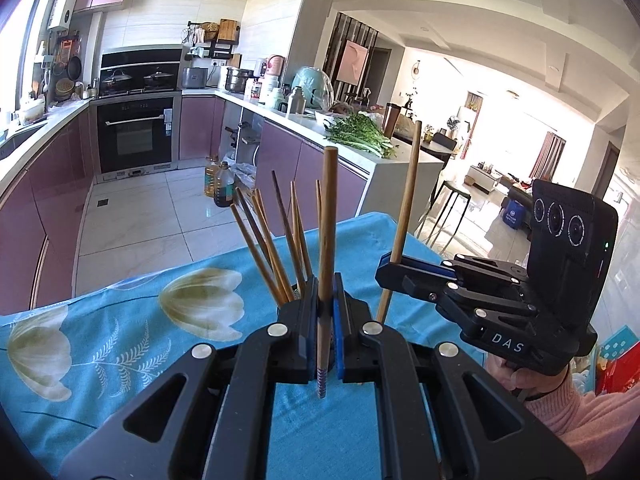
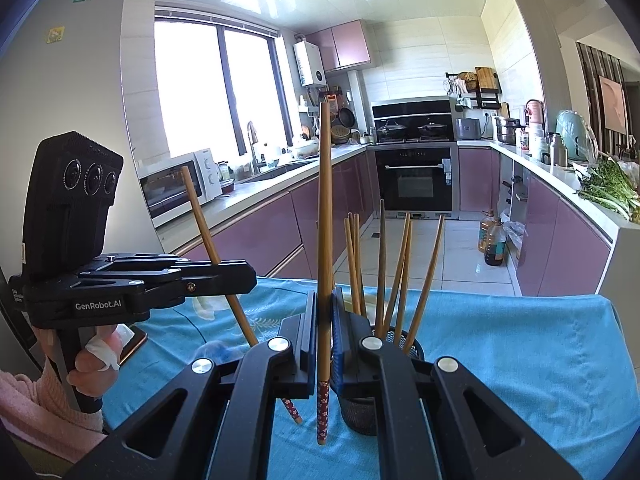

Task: Organize utensils
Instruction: 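Carry both upright chopsticks over the black mesh cup, then lower both upright chopsticks into the black mesh cup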

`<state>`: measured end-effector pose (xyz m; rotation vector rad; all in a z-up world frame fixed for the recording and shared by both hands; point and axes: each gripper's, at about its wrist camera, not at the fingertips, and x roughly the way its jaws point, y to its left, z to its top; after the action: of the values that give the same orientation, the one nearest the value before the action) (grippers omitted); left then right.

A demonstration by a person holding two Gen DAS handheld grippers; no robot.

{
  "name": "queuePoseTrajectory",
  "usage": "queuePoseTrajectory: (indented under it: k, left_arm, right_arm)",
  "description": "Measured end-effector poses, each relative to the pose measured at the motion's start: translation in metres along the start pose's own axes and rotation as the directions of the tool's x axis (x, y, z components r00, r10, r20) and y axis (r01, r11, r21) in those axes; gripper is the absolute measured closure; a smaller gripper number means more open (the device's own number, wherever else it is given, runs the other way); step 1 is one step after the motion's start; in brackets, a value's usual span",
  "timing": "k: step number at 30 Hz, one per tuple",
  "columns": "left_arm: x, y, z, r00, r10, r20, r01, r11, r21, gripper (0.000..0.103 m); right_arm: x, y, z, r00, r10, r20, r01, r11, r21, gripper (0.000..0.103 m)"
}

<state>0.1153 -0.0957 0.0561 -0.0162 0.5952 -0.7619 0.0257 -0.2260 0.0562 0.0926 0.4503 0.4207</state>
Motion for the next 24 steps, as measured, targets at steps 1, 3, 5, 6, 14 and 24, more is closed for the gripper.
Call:
queuePoseTrajectory:
  k: [1,3,5,6,14,24]
  left_arm:
    - [0.000,0.000,0.003,1.000,-0.002,0.004,0.002,1.000,-0.001,0.096]
    - [0.000,0.000,0.005,1.000,-0.004,0.012,0.004,1.000,-0.001,0.096]
    - [-0.001,-0.001,0.008,1.000,-0.010,0.021,0.010,1.000,-0.003,0.096]
    - [-0.002,-0.001,0.010,1.000,-0.014,0.024,0.014,1.000,-0.006,0.096]
    - [-0.001,-0.002,0.023,0.999,-0.018,0.049,0.019,1.000,-0.013,0.096]
    - [0.009,0.000,0.031,0.997,-0.014,0.069,0.015,1.000,-0.015,0.096]
  right_arm:
    - [0.000,0.000,0.001,1.000,0.001,0.002,-0.001,1.000,0.000,0.097]
    - [-0.001,-0.001,0.001,1.000,0.001,0.006,-0.001,1.000,-0.001,0.097]
    - [-0.002,-0.001,0.002,1.000,0.002,0.012,-0.002,1.000,-0.002,0.097]
    - [-0.002,-0.001,0.003,1.000,0.001,0.015,-0.001,1.000,-0.004,0.097]
    - [0.000,0.000,0.014,0.999,-0.006,0.036,0.007,1.000,-0.014,0.097]
    - [0.000,-0.001,0.020,0.998,-0.021,0.056,0.022,1.000,-0.018,0.097]
